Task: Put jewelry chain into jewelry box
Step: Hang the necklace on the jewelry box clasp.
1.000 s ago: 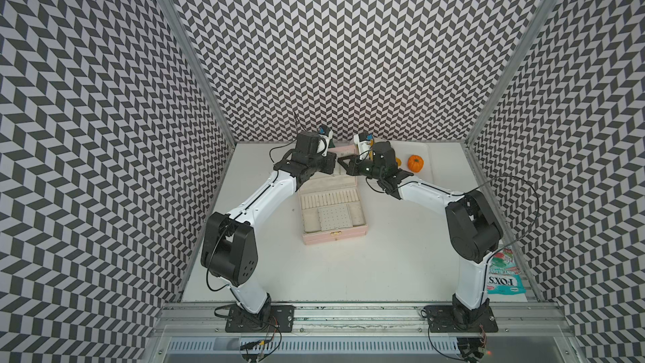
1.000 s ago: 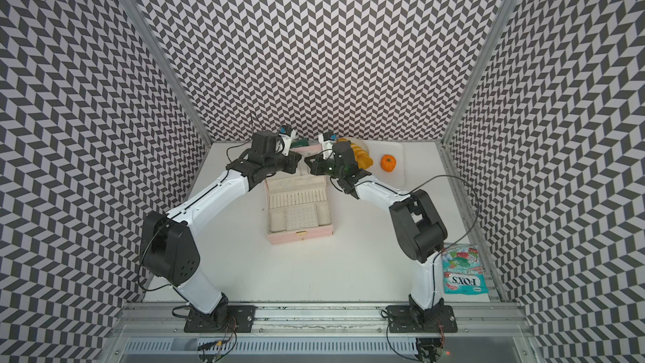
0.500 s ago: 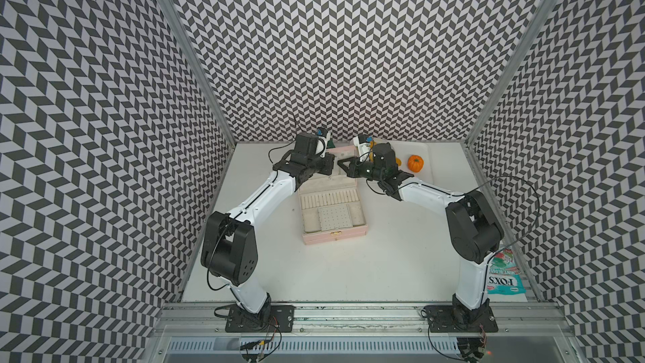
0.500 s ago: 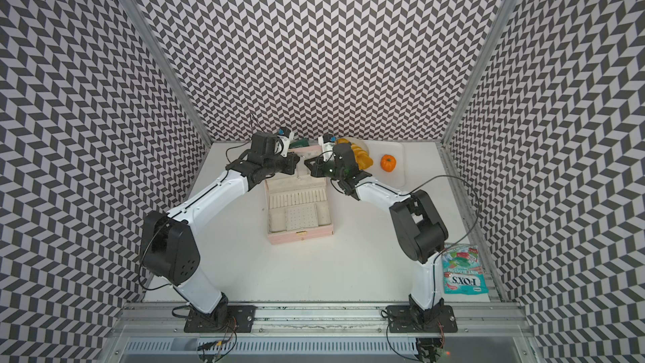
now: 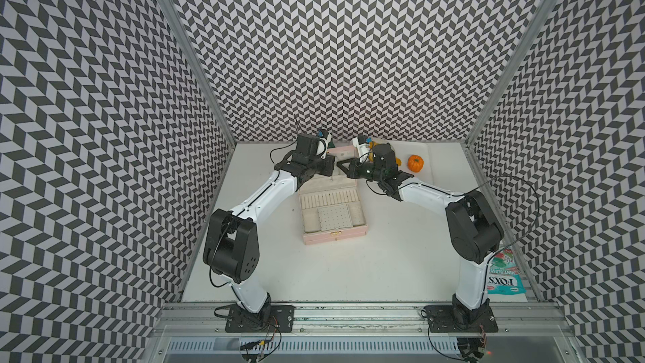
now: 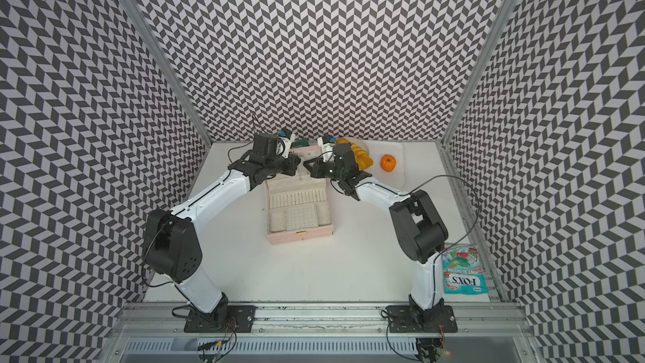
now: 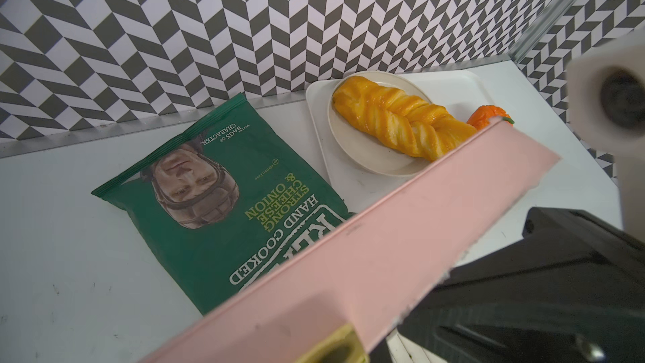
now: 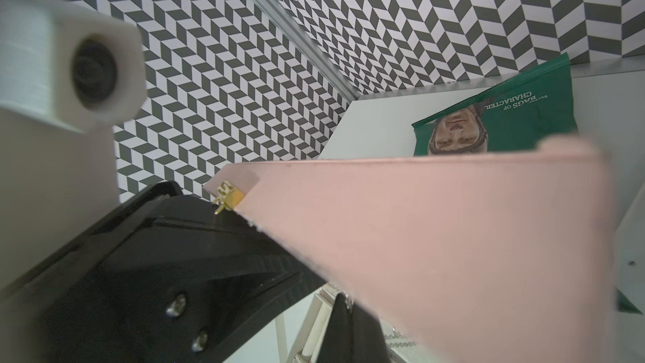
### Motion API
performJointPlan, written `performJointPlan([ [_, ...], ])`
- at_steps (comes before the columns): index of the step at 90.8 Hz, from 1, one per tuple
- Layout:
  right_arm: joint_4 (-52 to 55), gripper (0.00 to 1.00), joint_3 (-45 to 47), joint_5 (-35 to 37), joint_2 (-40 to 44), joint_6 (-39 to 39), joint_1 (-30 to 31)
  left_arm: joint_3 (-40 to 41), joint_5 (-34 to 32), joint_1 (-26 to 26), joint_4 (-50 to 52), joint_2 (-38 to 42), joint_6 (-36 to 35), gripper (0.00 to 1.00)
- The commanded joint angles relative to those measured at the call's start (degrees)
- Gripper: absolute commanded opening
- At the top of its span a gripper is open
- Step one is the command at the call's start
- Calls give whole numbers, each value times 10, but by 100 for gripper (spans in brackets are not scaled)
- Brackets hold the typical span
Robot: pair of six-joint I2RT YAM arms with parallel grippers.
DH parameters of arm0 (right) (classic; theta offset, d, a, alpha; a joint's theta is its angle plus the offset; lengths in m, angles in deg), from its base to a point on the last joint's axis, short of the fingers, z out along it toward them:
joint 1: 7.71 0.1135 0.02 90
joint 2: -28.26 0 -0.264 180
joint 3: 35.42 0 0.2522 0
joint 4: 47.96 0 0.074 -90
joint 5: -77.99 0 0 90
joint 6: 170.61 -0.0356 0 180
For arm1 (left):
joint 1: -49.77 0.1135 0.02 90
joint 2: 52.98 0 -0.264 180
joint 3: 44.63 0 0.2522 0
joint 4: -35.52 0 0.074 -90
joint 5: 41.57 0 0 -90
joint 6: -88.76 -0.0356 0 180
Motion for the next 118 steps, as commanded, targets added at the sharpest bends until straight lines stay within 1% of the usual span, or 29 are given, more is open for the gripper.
performJointPlan([
  [1,-45,0,7,-26,18,-13,3,-1,4,2,-2,-4,1,0],
  [17,-61,0,13,-45,18,-27,3,-1,4,2,-2,-4,0,0],
  [41,-35,0,13,-4,10,-3,2,-1,5,2,-4,-6,2,0],
  [50,-34,0,14,-2,6,-2,2,-1,6,2,-4,-7,2,0],
  [80,-27,0,4,48,7,22,0,1,7,2,-5,-7,1,0],
  [118,-22,0,-39,55,-5,36,-1,2,7,2,-6,-4,-2,0],
])
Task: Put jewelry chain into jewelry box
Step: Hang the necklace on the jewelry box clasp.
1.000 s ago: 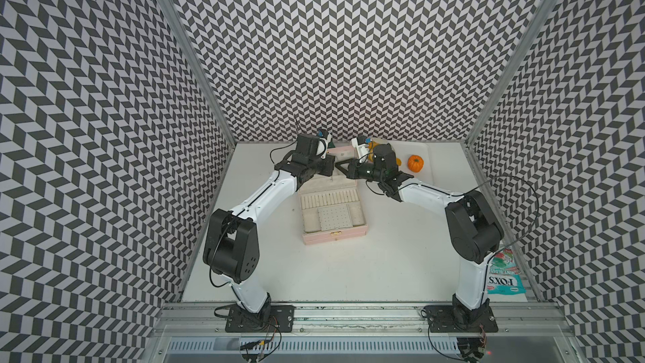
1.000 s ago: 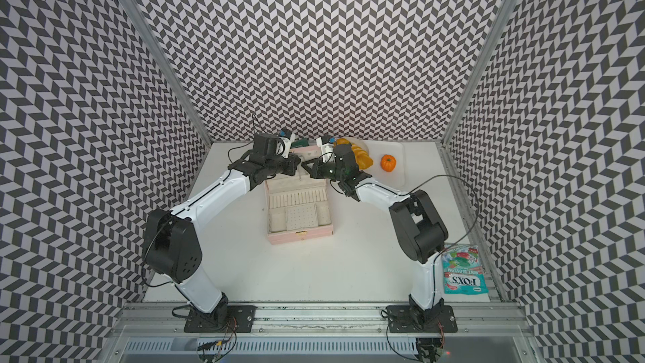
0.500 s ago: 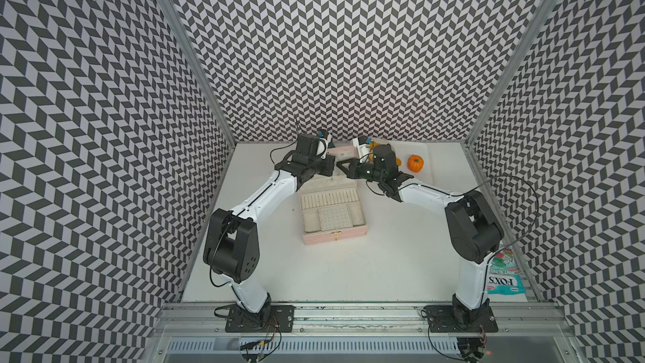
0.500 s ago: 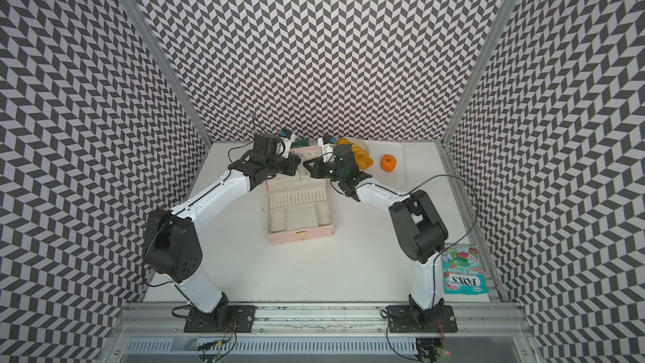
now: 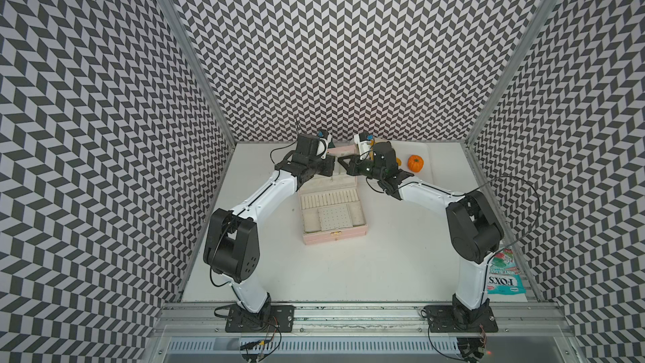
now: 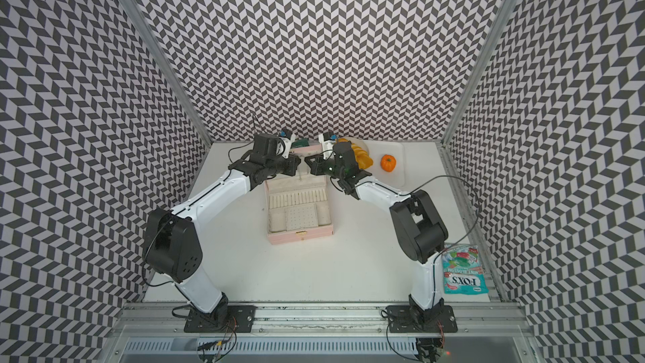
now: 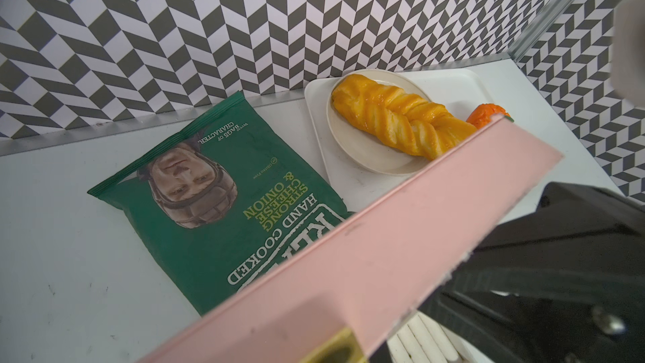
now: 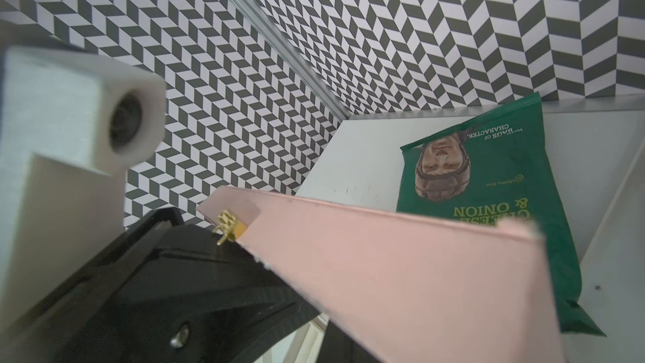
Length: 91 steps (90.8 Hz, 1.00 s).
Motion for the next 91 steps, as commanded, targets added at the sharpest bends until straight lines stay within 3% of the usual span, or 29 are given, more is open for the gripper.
performJointPlan([
  [1,-16,0,-24,10,-5,12,0,2,2,2,-6,-2,-1,0],
  [81,-35,0,47,15,-24,19,3,-2,10,2,-7,-5,1,0],
  [91,-33,0,45,15,-25,19,4,-1,11,2,-6,-5,1,6],
])
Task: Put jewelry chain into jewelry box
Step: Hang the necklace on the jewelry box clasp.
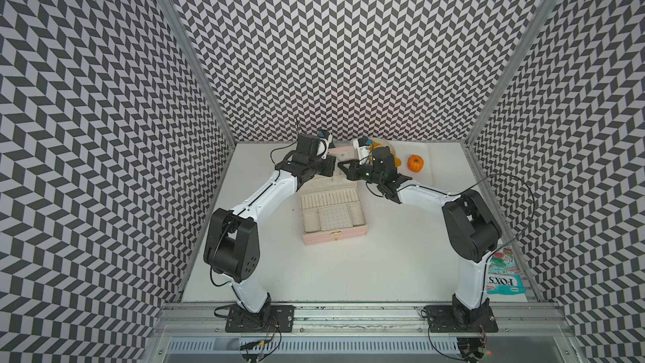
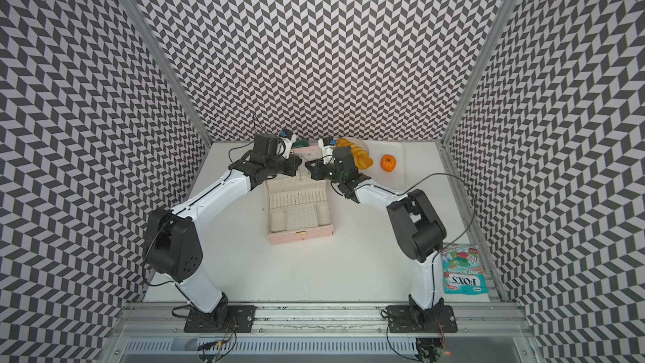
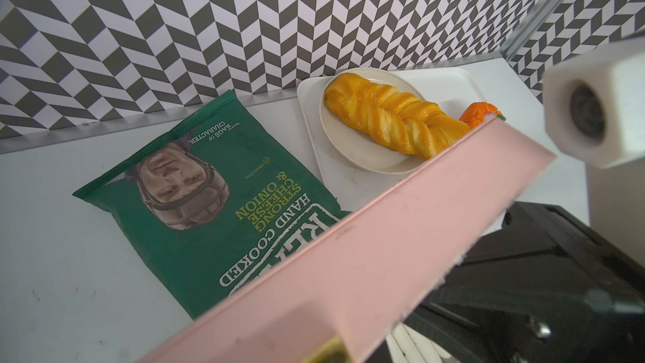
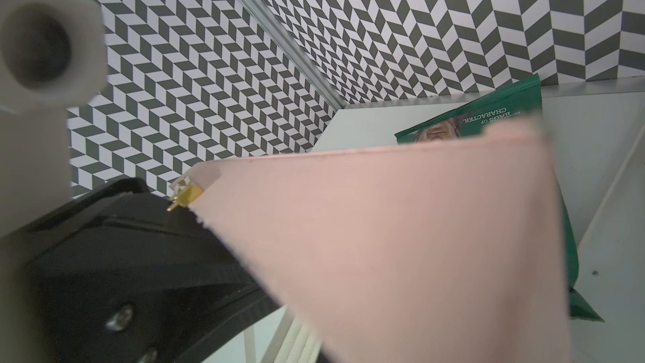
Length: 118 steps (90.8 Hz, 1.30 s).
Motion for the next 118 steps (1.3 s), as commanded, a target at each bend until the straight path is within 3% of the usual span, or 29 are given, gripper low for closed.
performJointPlan([
  [1,-3,0,8,11,-15,8,2,0,3,2,-5,-4,1,6],
  [12,-2,0,8,14,-14,10,2,2,2,2,-3,3,1,23],
  [55,6,0,5,17,-18,16,4,37,-26,3,1,73,3,29],
  [68,14,6,-3,17,-12,17,4,43,-26,3,7,88,9,29],
  [76,20,19,-1,17,-2,15,4,52,-23,2,7,105,16,30],
  [103,37,33,33,21,61,8,10,98,-24,3,2,185,32,34],
  [118,88,36,43,41,108,50,18,140,-34,3,5,241,38,39],
])
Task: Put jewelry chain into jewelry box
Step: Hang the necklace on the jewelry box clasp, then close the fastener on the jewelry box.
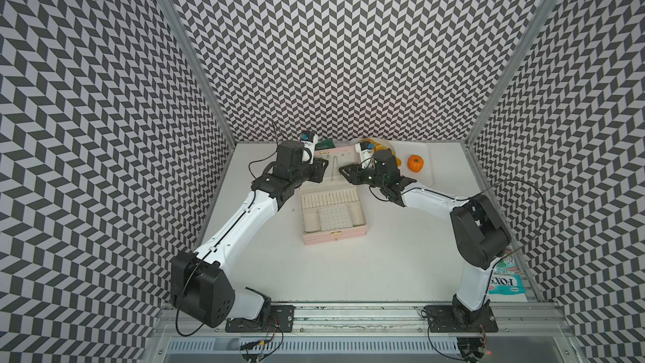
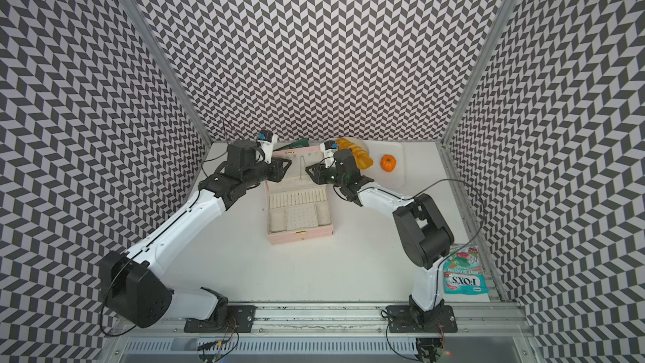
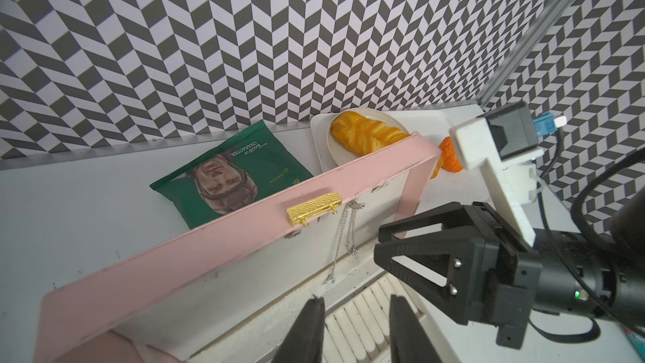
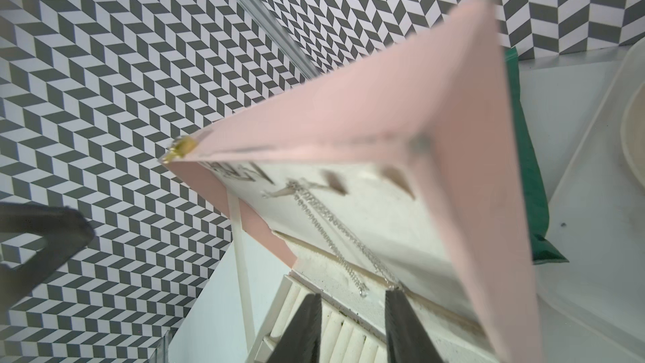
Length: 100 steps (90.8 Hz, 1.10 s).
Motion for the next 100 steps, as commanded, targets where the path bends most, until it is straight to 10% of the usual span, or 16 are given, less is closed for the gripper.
performJointPlan([
  [1,28,36,2,24,51,40,8,32,-14,2,0,43,9,39],
  [19,108,38,-33,98,98,183,12,132,-29,3,-18,143,28,57],
  [35,108,46,-67,136,106,373,28,202,-36,2,-27,214,48,99],
  [68,172,75,-189,113,33,619,35,268,-30,2,-26,277,66,100],
  [100,253,76,-253,127,-20,727,35,270,-30,2,-24,280,61,100],
])
